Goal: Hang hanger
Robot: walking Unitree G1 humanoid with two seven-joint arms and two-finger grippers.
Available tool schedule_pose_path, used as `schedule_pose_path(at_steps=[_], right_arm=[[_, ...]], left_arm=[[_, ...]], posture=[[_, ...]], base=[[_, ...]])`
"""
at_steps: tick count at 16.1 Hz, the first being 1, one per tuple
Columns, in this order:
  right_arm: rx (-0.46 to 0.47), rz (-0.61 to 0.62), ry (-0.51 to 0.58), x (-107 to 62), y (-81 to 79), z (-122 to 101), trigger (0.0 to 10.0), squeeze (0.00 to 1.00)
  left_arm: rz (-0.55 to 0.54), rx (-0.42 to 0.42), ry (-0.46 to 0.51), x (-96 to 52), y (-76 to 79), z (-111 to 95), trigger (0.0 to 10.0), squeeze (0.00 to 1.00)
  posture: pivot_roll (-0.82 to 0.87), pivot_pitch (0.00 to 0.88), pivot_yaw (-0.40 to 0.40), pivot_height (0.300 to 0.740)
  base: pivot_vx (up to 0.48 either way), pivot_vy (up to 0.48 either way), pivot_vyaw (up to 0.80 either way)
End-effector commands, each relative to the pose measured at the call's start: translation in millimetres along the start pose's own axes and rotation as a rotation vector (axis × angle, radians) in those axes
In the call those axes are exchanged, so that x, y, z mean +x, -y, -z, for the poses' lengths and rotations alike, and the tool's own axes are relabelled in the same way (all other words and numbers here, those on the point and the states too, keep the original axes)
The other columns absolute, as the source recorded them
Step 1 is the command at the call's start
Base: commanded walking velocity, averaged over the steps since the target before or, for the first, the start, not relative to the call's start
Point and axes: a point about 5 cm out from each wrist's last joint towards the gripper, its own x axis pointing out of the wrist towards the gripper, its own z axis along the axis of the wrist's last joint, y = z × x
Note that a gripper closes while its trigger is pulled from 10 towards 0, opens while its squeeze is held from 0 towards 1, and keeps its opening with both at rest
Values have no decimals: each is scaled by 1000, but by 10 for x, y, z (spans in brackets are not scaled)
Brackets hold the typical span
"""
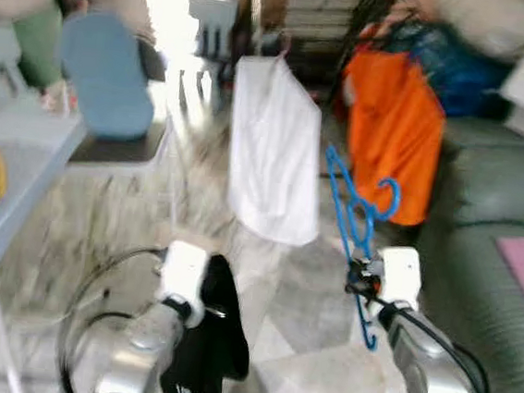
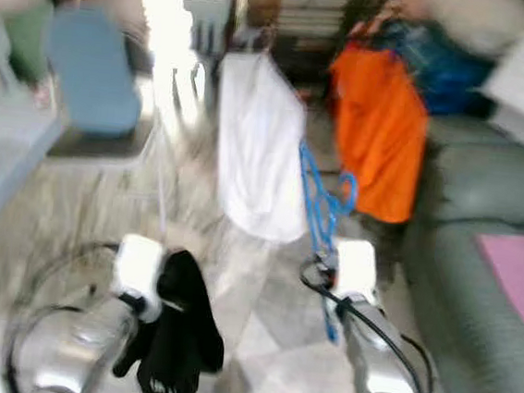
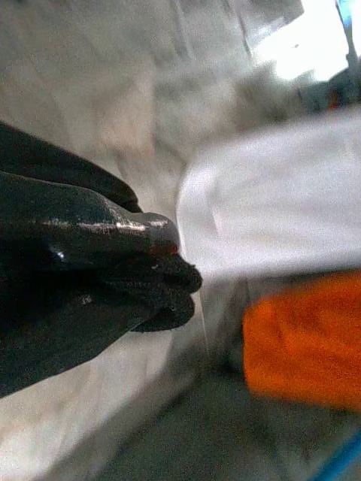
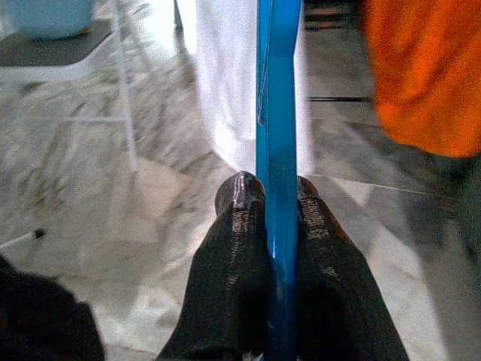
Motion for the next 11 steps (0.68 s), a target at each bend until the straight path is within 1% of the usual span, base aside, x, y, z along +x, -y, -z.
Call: schedule_pose_path(at_steps=[1,2,3,5,7,8,9,10,11], right_arm=[[4,-8,24,25,-36,-63,10000,0],[4,-7,24,26,-37,-62,10000,0],[-1,-5,23,25,-25,-62,10000,0],[-41,-10,4,20,7,-45,10000,0],[-103,-33,-46,28,98,-41,10000,0],[-140,-50,-73,27,168,-57,10000,0],[-196,-71,-86,19,214,-81,10000,0],[-263,-100,-84,-7,334,-192,10000,0],[-310,-115,-76,-26,427,-294,10000,0]], left_arm=[[25,27,71,18,-56,-168,10000,0],[48,41,79,27,-58,-193,10000,0],[74,82,104,57,-69,-263,10000,0],[128,194,155,170,-90,-456,10000,0],[246,457,219,384,-107,-834,10000,0],[257,564,243,470,-119,-979,10000,0],[243,672,258,526,-142,-1072,10000,0],[219,843,268,615,-174,-1197,10000,0],[200,906,265,665,-210,-1262,10000,0]], posture=[[-195,0,29,740],[-194,0,28,740],[-186,0,20,740],[-183,0,22,740],[-177,0,35,740],[-177,0,39,740],[-179,0,44,740],[-187,0,57,740],[-191,0,65,740]], base=[[0,0,0],[0,0,0],[0,0,0],[0,0,0],[0,0,0],[0,0,0],[0,0,0],[0,0,0],[0,0,0]])
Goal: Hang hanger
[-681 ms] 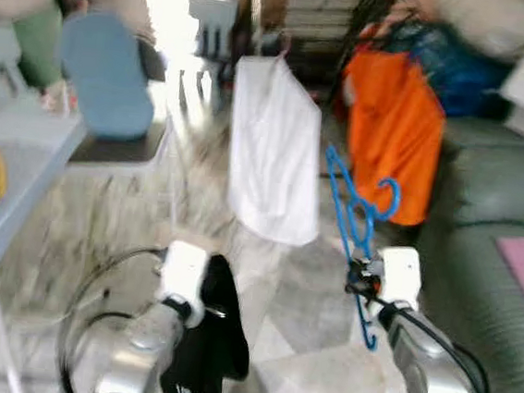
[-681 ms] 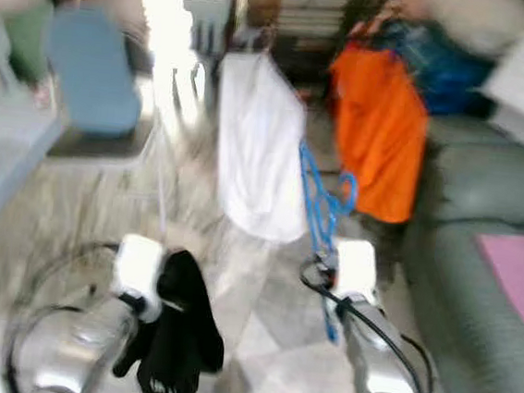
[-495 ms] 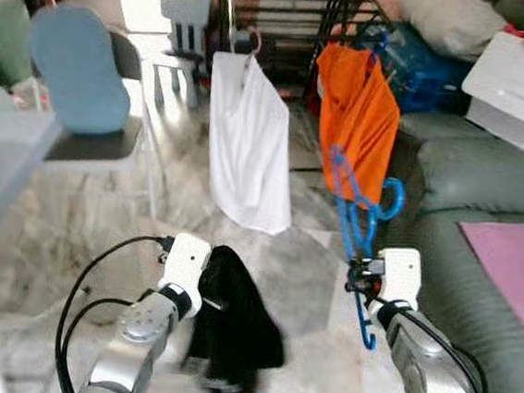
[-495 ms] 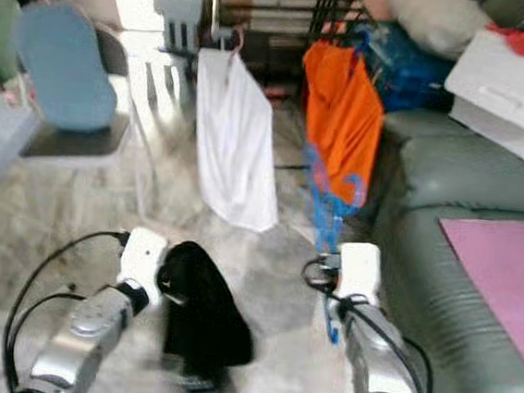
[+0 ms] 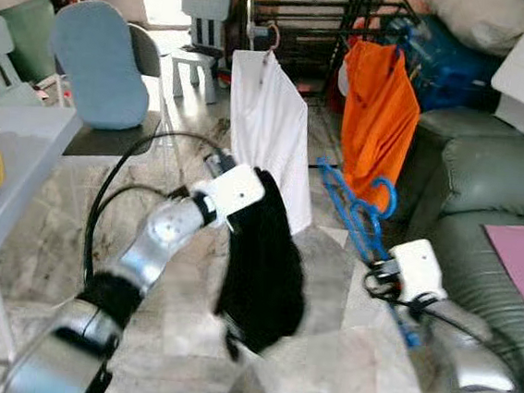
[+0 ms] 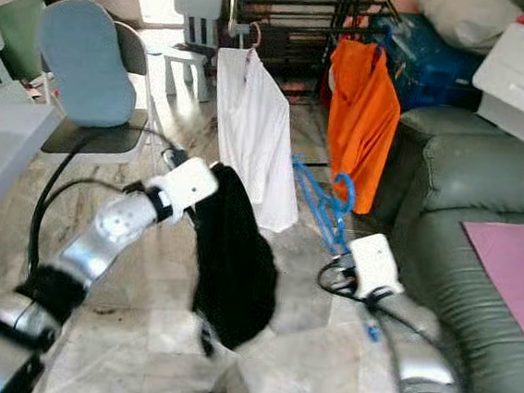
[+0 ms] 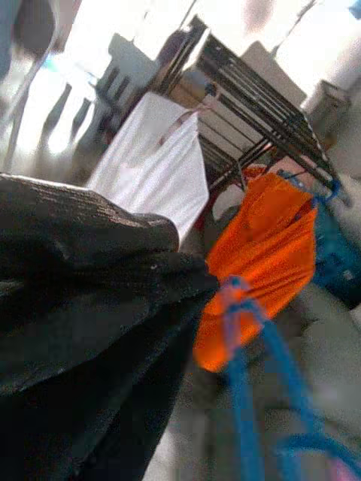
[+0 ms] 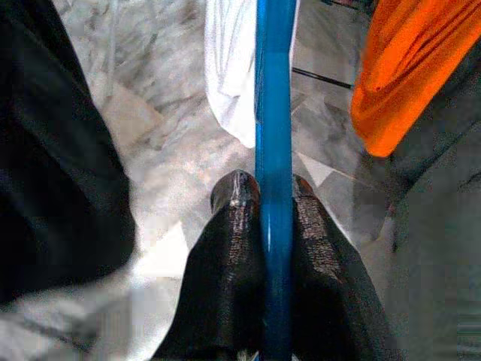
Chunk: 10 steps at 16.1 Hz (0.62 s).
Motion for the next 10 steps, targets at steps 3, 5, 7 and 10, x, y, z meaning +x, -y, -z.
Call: schedule_pose_path(at_steps=[3,5,7,10], right_arm=[[-170,-93,62,-125,282,-358,10000,0],[-224,-188,87,-251,378,-520,10000,0],[-284,-283,65,-395,439,-588,10000,0],[-333,-416,-32,-609,539,-542,10000,0]], left_arm=[[5,234,-65,38,-171,107,10000,0],[-18,304,-96,35,-261,154,10000,0],[-82,332,-112,33,-367,169,10000,0],[-233,396,-77,37,-524,110,10000,0]], posture=[[-202,0,88,740],[-207,0,99,740],[-210,0,108,740],[-213,0,112,740]], base=[[0,0,0],[0,0,0],[0,0,0],[0,0,0]])
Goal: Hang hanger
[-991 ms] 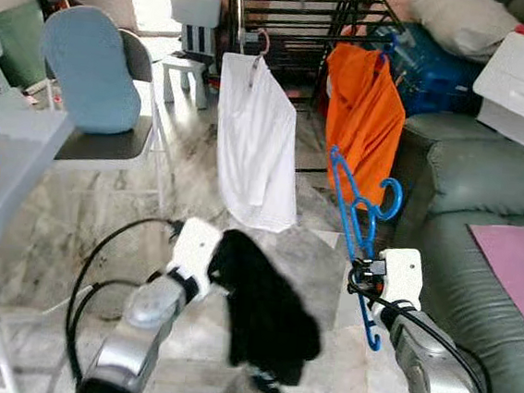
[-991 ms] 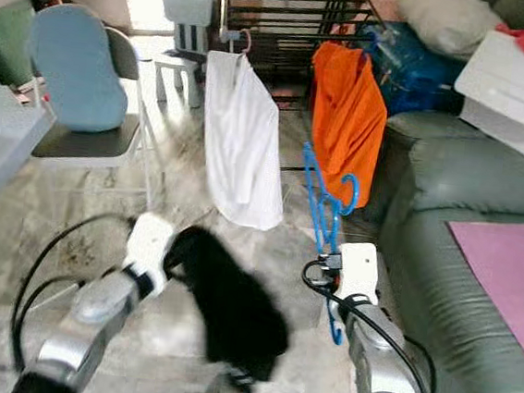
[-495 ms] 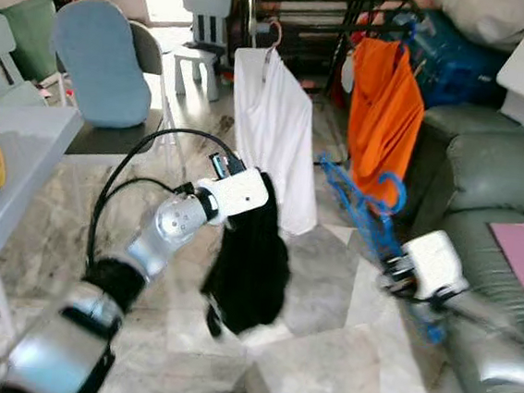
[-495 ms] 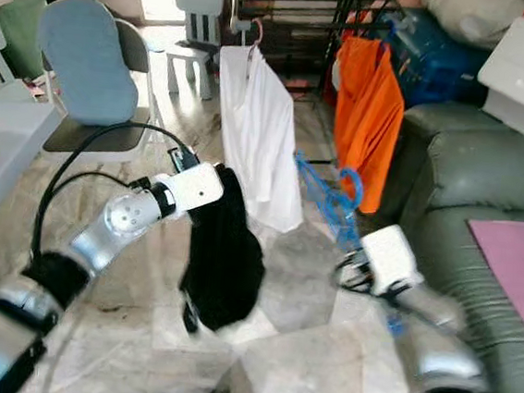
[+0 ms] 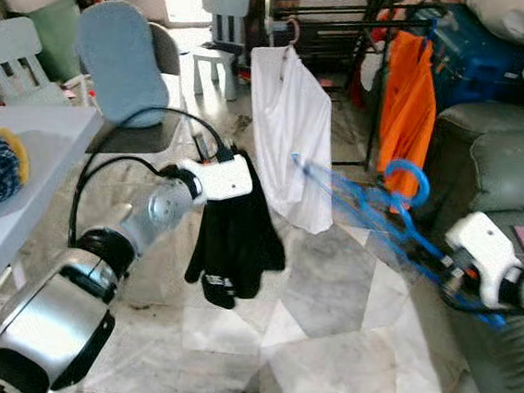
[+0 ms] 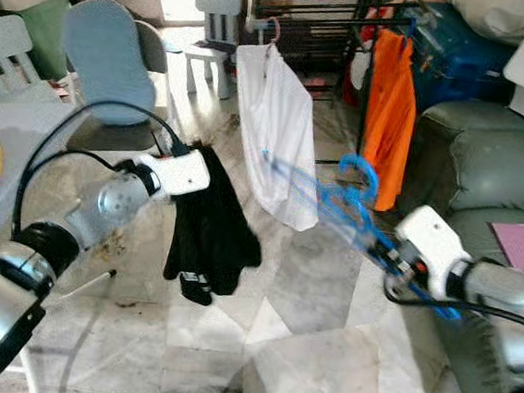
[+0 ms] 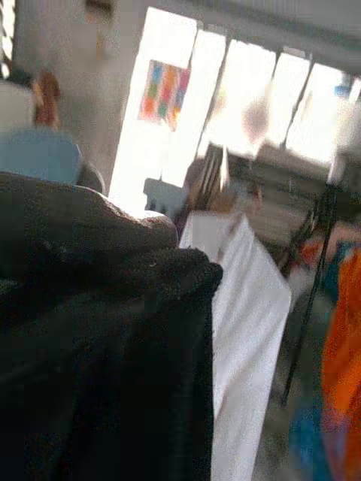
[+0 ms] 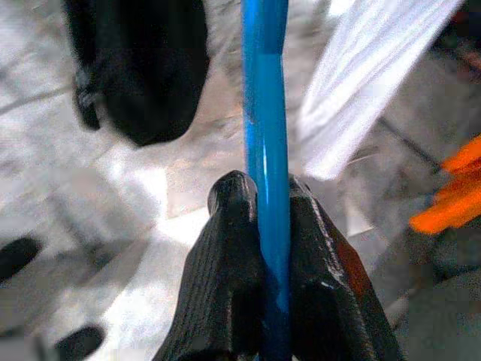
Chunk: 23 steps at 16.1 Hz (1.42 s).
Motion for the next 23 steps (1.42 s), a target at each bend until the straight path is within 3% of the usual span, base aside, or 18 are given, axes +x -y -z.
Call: schedule_pose_path(at_steps=[1,3,9,13,15,16,18,23], right_arm=[[-19,-55,3,-15,-33,-55,10000,0],[-32,-102,-8,4,-90,-74,10000,0],[-34,-183,29,253,-251,-131,10000,0],[-50,-113,54,335,-157,-209,10000,0],[-69,-92,59,332,-122,-233,10000,0],[-66,-52,90,308,-56,-301,10000,0],[-68,-59,95,239,-28,-329,10000,0],[-73,-173,76,101,-106,-324,10000,0]], left_arm=[[-63,18,21,29,-160,-27,10000,0],[-96,-66,68,47,-233,-86,10000,0],[-122,-64,196,71,-284,-257,10000,0],[-130,-81,221,75,-293,-291,10000,0],[-104,-32,164,83,-245,-227,10000,0],[-114,53,14,71,-234,-38,10000,0],[-167,21,-85,27,-309,114,10000,0],[-198,28,-138,21,-358,169,10000,0]], posture=[[-213,0,111,740],[-208,0,111,740],[-188,0,112,740],[-186,0,119,740],[-180,0,121,740],[-182,0,128,740],[-186,0,129,740],[-193,0,132,740]], base=[[0,0,0],[0,0,0],[0,0,0],[0,0,0],[0,0,0],[0,0,0],[0,0,0],[0,0,0]])
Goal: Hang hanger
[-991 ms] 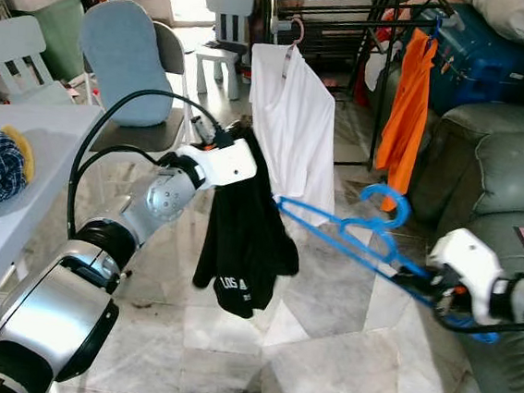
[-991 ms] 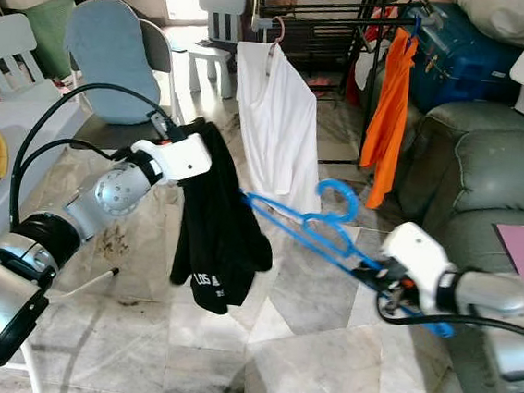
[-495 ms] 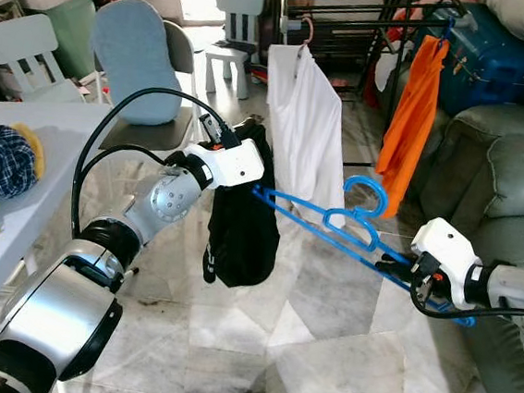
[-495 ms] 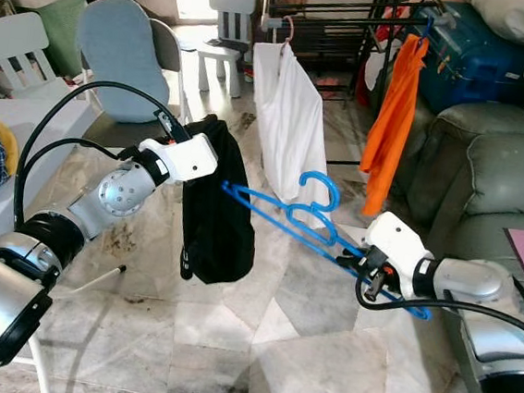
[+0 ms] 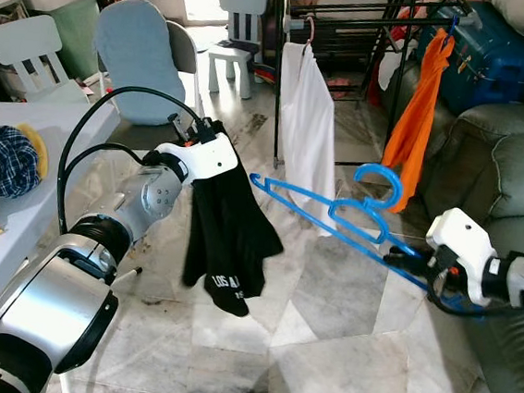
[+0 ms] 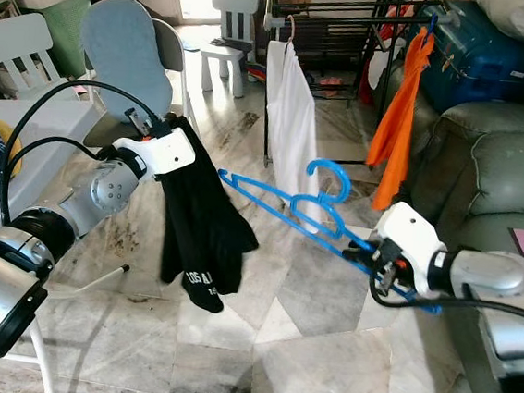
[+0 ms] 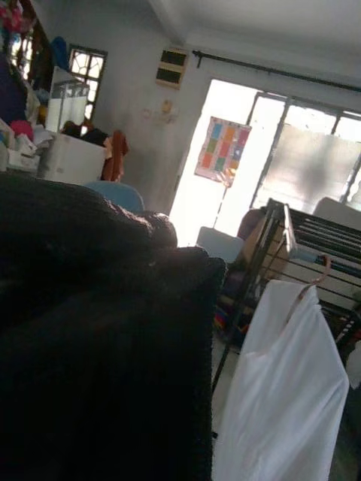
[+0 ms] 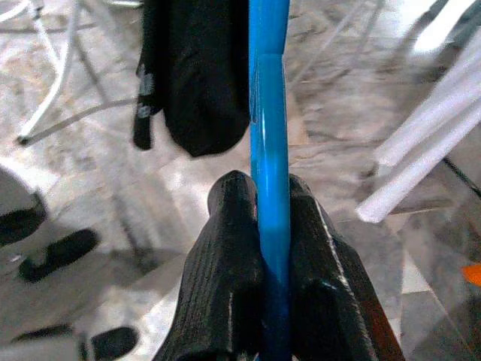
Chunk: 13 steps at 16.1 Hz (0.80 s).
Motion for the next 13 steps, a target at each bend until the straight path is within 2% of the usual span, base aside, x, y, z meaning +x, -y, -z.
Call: schedule_pose_path(at_steps=[1,5,6,9,11,13], right_arm=[[-21,-20,19,-33,-7,-72,10000,0],[-28,-8,9,55,3,-50,10000,0],[-20,-3,28,128,7,-55,10000,0],[-11,105,39,260,111,-45,10000,0],[2,143,50,329,131,-45,10000,0],[42,160,53,435,78,21,10000,0]], left_arm=[[-49,-5,7,55,-151,-42,10000,0],[30,-69,163,64,-65,-263,10000,0],[42,-68,224,46,-47,-324,10000,0],[93,-96,308,-3,-4,-386,10000,0],[82,-105,343,-25,-27,-404,10000,0],[46,-141,395,-65,-84,-429,10000,0]], posture=[[-196,0,132,740],[-195,0,132,740],[-191,0,129,740],[-182,0,124,740],[-178,0,124,740],[-175,0,126,740]], base=[[0,0,0],[0,0,0],[0,0,0],[0,0,0],[0,0,0],[0,0,0]])
